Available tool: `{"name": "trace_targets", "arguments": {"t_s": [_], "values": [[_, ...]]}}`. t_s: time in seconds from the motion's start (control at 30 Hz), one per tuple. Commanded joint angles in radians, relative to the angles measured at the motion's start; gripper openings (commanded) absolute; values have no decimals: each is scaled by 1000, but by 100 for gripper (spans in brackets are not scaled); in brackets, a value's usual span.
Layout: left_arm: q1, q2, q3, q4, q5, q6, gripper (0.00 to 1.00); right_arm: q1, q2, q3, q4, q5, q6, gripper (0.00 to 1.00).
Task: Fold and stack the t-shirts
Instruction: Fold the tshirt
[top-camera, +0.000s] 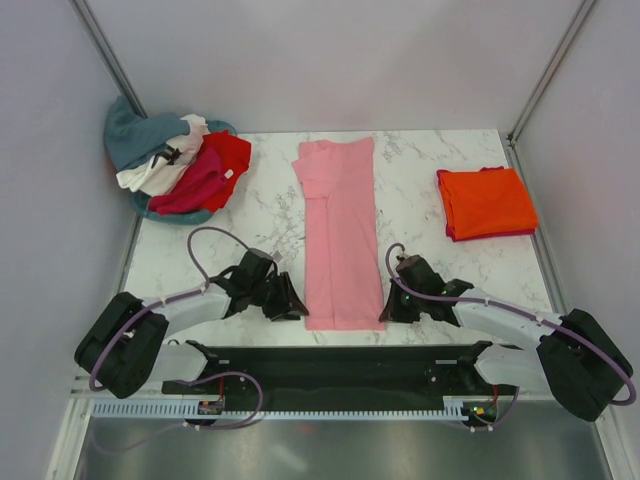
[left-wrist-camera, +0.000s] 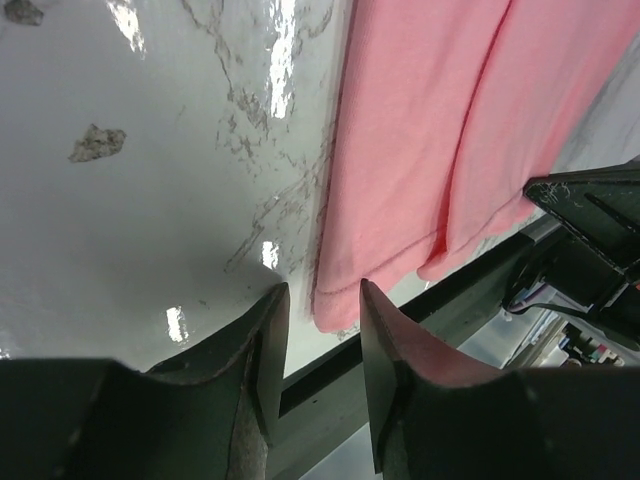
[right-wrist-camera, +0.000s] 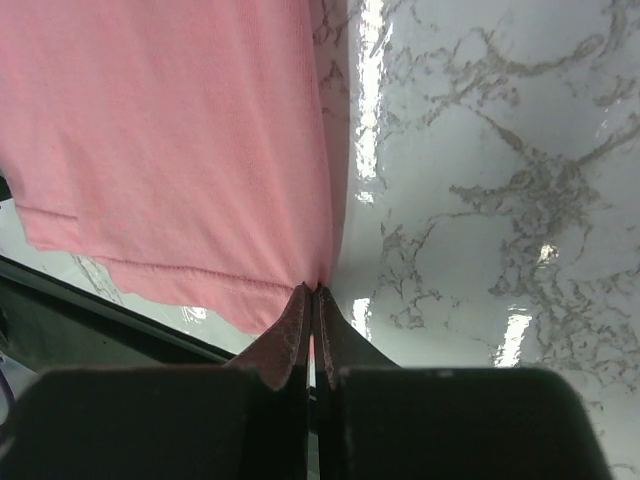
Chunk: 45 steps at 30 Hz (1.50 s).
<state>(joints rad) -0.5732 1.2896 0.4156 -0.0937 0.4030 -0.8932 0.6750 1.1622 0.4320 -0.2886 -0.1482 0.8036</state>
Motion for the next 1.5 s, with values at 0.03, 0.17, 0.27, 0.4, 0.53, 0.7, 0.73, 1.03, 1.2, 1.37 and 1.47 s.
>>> {"name": "trace_targets", "arguments": {"t_s": [0.03, 0.17, 0.27, 0.4, 0.53, 0.7, 0.73, 1.03, 1.2, 1.37, 1.47], "values": [[-27, 5, -29, -12, -19, -39, 40, 21, -9, -12, -32, 22, 22, 3], [-53, -1, -38, -14, -36, -62, 40, 23, -12, -10, -32, 27, 26, 2], [-70, -7, -47, -18, -50, -79, 40, 23, -6, -6, -32, 32, 23, 2], [-80, 0, -58, -17, -56, -95, 38, 24, 2, -4, -32, 29, 23, 2], [-105, 16, -51, -12, -87, -113, 25, 24, -4, -3, -32, 30, 23, 1], [-106, -10, -28, -12, -73, -122, 2, 24, -24, 37, -61, 25, 19, 0], [-105, -19, -21, -18, -69, -124, 2, 24, -32, 48, -66, 25, 17, 0], [-48, -53, 201, -147, -39, -55, 2, 5, 0, 327, -156, 125, -58, 0], [79, -23, 323, -161, -13, -4, 2, -87, 120, 489, -161, 136, -121, 0], [168, 94, 452, -159, -39, 31, 2, -181, 272, 637, -139, 82, -176, 0], [197, 160, 544, -153, -56, 39, 2, -222, 378, 735, -133, 61, -202, 0]]}}
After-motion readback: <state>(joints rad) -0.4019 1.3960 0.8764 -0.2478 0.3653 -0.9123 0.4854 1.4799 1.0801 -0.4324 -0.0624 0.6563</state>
